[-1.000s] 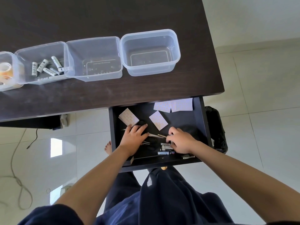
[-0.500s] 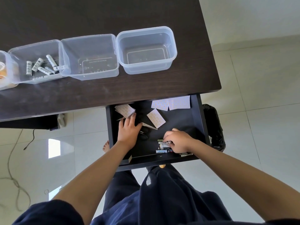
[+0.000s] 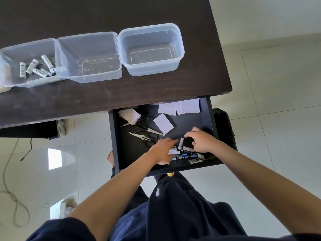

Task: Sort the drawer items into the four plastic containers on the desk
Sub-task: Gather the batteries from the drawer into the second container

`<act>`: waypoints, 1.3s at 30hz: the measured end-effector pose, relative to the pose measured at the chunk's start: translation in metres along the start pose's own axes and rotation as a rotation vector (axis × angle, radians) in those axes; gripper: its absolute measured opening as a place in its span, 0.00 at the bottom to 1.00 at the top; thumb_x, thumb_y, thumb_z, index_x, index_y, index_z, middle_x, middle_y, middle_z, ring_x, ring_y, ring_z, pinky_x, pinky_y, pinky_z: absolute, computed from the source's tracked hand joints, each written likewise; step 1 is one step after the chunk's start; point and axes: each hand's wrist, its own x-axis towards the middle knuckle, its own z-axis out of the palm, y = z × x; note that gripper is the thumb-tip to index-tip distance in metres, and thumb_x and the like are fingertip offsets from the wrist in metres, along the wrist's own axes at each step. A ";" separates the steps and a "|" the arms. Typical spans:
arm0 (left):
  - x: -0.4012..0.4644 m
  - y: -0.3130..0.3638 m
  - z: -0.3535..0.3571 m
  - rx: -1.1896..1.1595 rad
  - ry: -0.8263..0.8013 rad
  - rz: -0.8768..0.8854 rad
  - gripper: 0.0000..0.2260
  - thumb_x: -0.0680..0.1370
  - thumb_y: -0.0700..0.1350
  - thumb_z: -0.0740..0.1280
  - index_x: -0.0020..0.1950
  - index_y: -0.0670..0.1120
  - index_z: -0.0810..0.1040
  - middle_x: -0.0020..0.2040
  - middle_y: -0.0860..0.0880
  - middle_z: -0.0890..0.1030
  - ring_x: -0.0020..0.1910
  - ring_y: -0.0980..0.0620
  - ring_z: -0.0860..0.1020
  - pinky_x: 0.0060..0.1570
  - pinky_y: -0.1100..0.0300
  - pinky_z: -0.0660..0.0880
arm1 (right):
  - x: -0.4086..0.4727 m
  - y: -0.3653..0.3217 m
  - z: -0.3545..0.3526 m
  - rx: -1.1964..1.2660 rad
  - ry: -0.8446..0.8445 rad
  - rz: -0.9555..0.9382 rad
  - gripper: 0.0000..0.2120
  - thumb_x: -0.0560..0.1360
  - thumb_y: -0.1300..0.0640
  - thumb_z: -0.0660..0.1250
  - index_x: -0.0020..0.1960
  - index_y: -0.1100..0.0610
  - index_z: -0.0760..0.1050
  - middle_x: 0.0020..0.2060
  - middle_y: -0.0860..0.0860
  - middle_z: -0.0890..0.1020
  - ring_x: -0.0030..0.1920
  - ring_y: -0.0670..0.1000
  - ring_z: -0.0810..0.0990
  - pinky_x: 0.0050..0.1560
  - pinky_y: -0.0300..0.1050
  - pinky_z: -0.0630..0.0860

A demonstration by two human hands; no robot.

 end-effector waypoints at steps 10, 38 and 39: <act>0.004 0.001 -0.005 0.033 -0.018 -0.021 0.22 0.76 0.42 0.61 0.69 0.55 0.67 0.69 0.55 0.68 0.67 0.46 0.64 0.65 0.45 0.66 | 0.004 -0.006 0.007 -0.314 0.016 -0.240 0.19 0.76 0.61 0.60 0.65 0.52 0.70 0.61 0.49 0.68 0.59 0.53 0.67 0.46 0.48 0.70; -0.005 -0.025 0.019 -0.180 -0.029 -0.091 0.14 0.76 0.46 0.67 0.62 0.49 0.76 0.57 0.46 0.73 0.57 0.48 0.73 0.59 0.59 0.69 | 0.014 -0.010 0.029 -0.106 -0.281 -0.031 0.10 0.75 0.60 0.60 0.49 0.60 0.80 0.48 0.58 0.80 0.48 0.58 0.78 0.50 0.54 0.76; -0.004 -0.024 0.019 -0.170 -0.039 -0.095 0.15 0.76 0.46 0.67 0.62 0.48 0.76 0.57 0.46 0.73 0.57 0.48 0.73 0.59 0.59 0.69 | 0.014 -0.011 0.029 -0.106 -0.281 -0.034 0.10 0.75 0.60 0.60 0.49 0.60 0.80 0.48 0.58 0.81 0.48 0.58 0.79 0.50 0.54 0.76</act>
